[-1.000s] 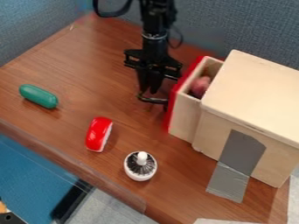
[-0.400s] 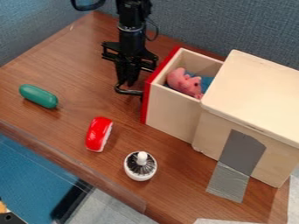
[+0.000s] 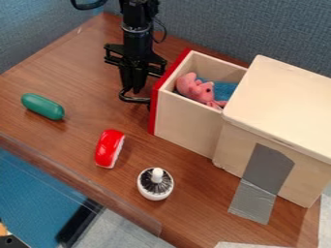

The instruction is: Opened the drawer of the cabinet

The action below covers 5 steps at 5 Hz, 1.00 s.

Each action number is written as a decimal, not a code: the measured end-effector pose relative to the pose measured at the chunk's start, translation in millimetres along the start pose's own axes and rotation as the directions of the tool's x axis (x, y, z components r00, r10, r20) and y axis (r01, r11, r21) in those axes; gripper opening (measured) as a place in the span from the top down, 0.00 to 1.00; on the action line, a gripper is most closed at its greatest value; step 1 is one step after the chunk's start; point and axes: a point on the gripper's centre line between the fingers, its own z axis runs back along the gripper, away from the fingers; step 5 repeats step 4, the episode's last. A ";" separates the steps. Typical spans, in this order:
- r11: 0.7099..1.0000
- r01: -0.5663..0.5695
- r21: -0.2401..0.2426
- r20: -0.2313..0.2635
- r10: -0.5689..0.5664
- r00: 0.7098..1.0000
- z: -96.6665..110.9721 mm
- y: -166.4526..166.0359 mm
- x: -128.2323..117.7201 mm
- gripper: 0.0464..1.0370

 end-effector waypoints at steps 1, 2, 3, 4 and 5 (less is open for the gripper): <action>1.000 -0.030 -0.005 0.018 0.030 0.999 6.1 10.9 5.7 0.63; 1.000 -0.027 -0.007 0.058 0.027 0.998 28.3 13.5 9.7 0.32; 1.000 -0.012 -0.008 0.132 0.013 0.991 70.1 12.9 12.4 0.07; 1.000 -0.011 -0.006 0.222 0.012 0.975 113.4 18.2 6.5 0.03; 1.000 -0.011 -0.006 0.222 0.012 0.975 113.4 18.2 6.5 0.03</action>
